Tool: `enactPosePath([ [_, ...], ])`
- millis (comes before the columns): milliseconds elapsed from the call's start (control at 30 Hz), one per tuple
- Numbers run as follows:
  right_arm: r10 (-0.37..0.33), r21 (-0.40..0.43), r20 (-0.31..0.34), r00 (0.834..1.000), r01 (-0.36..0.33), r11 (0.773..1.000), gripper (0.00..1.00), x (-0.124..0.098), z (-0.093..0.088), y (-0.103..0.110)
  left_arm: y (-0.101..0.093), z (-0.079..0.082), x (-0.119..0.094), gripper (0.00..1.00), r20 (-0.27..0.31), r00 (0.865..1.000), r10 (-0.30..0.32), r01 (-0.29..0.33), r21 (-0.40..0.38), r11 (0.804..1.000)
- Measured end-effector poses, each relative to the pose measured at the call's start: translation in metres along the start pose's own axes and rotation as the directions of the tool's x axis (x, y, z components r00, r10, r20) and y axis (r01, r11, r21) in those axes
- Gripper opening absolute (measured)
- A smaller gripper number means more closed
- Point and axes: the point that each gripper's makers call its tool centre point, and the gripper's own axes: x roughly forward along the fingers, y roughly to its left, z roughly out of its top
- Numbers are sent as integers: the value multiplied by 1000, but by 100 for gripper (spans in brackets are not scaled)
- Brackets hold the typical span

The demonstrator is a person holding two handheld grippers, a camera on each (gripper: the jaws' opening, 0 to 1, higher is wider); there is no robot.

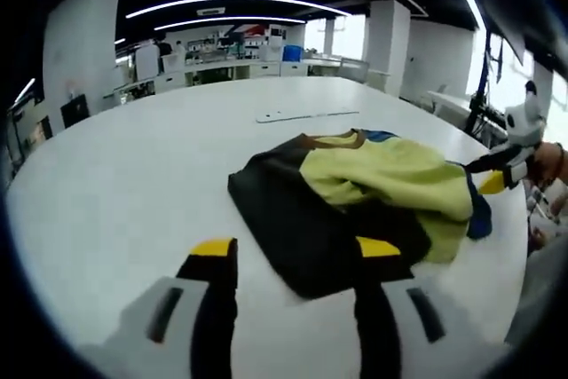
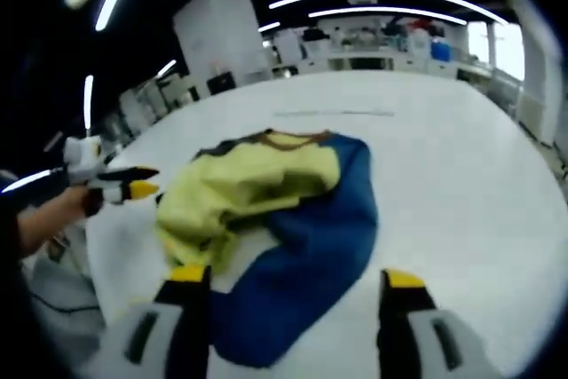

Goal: Fold the garment on the visible template until the final outline fits inside the template.

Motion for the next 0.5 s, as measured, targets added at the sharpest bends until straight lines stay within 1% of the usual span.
enactPosePath([
  [100, -12, 12, 0, 1000, 12, 1000, 60, -2, -6, 3, -1, -11, 1, 39, -26, 1000, -1, 0, -4, 1000],
  [167, -29, 15, -5, 1000, 29, 999, 55, -1, -10, 1, 0, -18, 3, 36, -39, 999, -2, 0, -33, 999],
  [267, -60, 30, -1, 998, 60, 998, 47, -4, -16, 4, 0, -22, 5, 31, -48, 999, -3, 1, -40, 999],
  [333, -80, 41, 4, 997, 79, 996, 41, -3, -18, 2, -1, -24, 6, 28, -54, 999, -4, 1, -51, 999],
  [367, -89, 42, 4, 996, 89, 995, 38, -2, -19, 0, -3, -24, 6, 27, -47, 999, -16, 13, -57, 998],
  [500, -129, 21, 1, 992, 129, 991, 26, -1, -22, -5, -3, -26, 8, 17, -51, 999, -14, 11, -51, 999],
])
